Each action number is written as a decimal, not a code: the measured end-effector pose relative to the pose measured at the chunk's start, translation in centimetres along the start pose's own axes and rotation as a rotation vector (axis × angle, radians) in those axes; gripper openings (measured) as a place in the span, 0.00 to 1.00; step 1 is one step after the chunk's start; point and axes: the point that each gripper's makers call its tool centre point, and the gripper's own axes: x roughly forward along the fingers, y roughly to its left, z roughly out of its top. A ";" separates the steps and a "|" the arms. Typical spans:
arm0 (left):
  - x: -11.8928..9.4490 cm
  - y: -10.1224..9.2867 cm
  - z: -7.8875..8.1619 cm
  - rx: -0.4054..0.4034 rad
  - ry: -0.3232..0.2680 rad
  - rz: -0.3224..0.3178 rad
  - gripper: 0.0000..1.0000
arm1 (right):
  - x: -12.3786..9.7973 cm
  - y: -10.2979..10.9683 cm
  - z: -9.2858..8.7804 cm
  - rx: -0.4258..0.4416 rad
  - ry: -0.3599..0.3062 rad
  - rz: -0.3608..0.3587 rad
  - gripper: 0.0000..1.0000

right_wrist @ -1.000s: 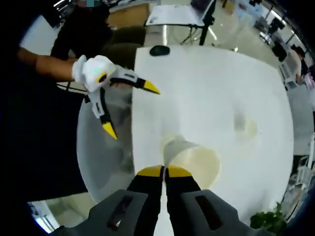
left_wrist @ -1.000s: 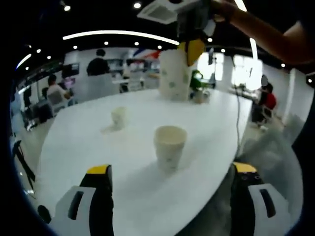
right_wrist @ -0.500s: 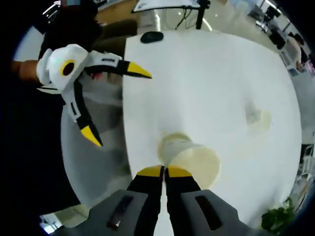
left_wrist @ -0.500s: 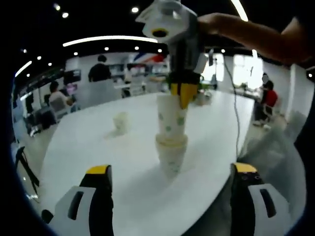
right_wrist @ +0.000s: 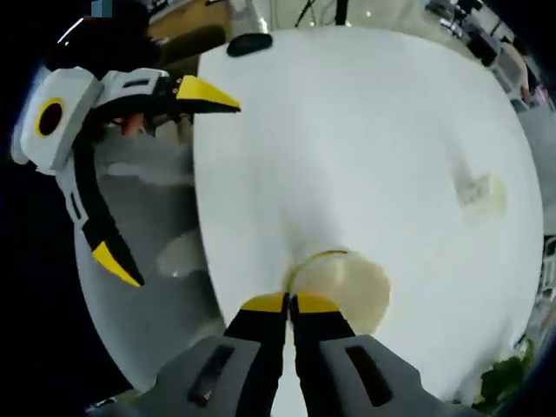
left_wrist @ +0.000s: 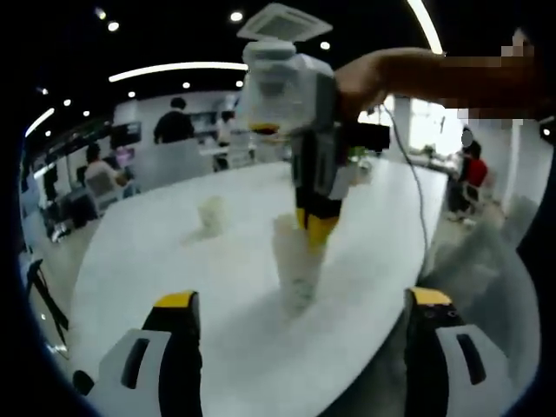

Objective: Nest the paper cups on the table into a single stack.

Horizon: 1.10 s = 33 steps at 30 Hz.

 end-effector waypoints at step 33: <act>0.3 0.3 0.0 -0.032 0.006 -0.014 0.97 | -6.4 -2.4 -5.8 0.391 -1.057 -0.369 0.80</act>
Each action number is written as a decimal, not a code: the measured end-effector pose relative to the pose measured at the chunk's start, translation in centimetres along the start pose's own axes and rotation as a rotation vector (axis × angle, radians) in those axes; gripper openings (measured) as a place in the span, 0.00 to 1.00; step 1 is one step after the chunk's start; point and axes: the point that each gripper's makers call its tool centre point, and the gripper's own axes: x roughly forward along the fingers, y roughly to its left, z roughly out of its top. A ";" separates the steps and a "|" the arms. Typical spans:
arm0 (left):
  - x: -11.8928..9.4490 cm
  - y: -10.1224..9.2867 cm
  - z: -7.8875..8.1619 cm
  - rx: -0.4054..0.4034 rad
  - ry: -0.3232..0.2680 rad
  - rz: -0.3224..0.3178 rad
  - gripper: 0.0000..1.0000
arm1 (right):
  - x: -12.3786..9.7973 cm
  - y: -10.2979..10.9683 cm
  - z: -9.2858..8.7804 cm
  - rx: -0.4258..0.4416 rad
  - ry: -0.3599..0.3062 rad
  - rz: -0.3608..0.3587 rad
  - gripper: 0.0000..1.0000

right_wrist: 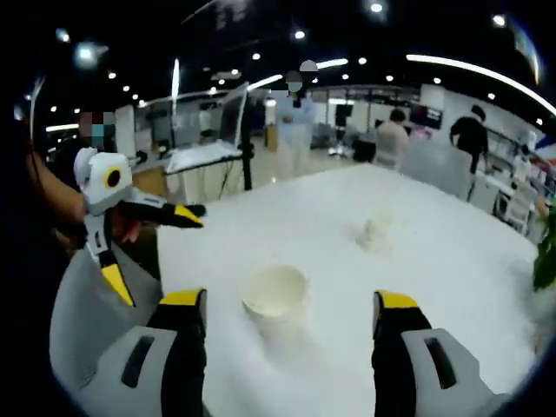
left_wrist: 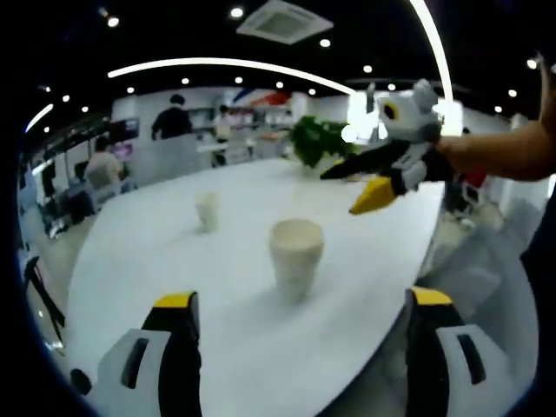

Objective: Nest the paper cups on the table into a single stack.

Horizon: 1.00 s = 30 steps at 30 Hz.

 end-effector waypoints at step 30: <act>-1.0 3.3 -0.6 -0.002 -0.008 0.068 0.96 | -3.2 -2.4 -2.7 0.189 -0.173 -0.210 0.93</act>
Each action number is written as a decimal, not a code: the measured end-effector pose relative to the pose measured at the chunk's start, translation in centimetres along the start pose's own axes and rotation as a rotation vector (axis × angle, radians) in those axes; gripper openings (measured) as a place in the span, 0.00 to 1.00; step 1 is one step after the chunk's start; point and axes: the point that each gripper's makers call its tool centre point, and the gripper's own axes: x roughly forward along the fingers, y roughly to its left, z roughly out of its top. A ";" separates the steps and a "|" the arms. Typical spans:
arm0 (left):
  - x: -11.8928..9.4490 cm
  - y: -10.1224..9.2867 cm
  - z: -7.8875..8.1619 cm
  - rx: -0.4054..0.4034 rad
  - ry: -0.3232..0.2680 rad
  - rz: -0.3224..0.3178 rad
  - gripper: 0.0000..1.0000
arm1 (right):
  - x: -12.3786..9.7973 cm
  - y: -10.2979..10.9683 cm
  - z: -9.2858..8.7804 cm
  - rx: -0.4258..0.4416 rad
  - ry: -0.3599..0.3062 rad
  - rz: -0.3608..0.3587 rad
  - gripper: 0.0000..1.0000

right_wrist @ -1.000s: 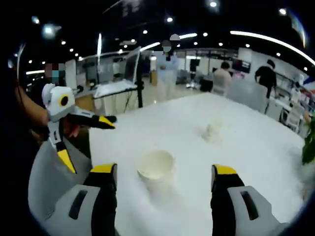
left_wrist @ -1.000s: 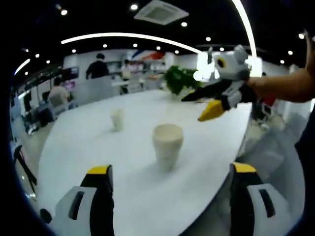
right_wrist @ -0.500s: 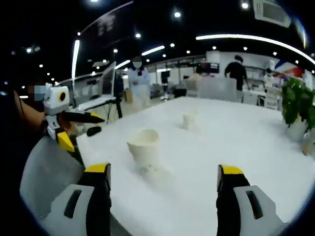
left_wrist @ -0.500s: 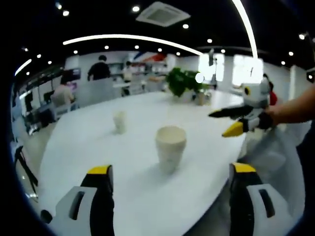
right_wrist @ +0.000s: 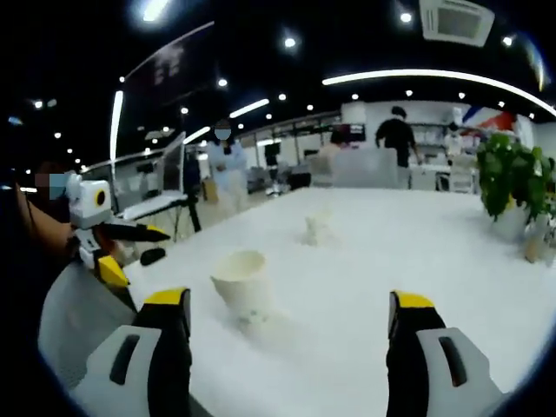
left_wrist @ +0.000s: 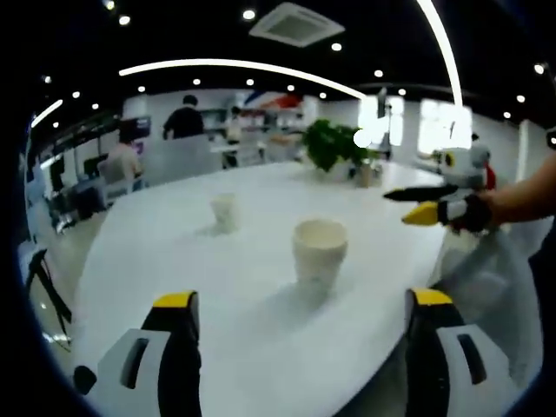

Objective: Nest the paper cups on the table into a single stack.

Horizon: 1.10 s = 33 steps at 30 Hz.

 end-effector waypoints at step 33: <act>0.9 -0.4 0.4 -0.003 0.005 -0.011 0.98 | 21.2 -7.7 7.0 -0.153 -0.085 0.112 1.00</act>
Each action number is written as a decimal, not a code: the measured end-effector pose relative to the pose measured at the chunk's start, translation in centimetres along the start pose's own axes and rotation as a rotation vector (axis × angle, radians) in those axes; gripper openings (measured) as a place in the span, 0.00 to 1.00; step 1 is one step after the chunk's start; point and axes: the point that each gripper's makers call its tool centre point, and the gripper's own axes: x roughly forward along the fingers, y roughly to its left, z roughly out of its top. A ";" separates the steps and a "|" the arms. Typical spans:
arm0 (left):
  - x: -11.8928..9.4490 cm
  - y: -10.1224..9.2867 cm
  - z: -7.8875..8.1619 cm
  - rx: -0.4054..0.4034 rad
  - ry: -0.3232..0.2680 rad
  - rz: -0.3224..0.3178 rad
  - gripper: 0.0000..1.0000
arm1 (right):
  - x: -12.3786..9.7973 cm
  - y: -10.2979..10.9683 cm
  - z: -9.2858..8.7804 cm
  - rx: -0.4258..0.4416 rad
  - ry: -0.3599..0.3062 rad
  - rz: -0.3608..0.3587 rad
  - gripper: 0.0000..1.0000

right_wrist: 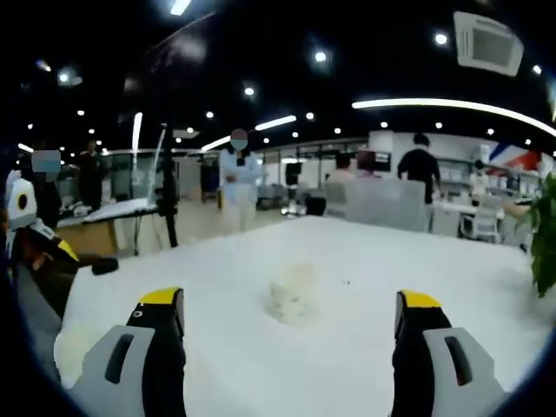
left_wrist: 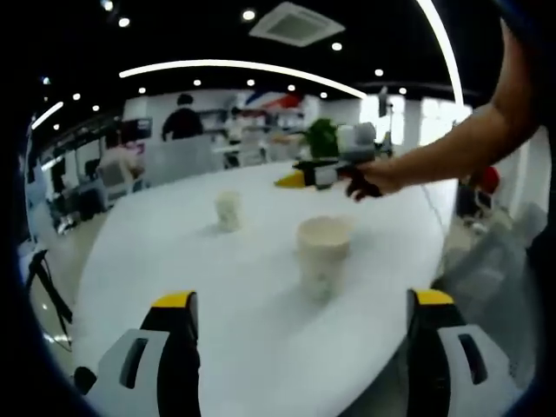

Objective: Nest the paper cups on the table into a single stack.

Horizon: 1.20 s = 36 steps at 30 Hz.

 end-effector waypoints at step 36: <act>0.5 0.9 -0.9 0.044 0.039 0.047 0.94 | 13.9 0.2 -5.4 -0.029 0.201 0.054 0.43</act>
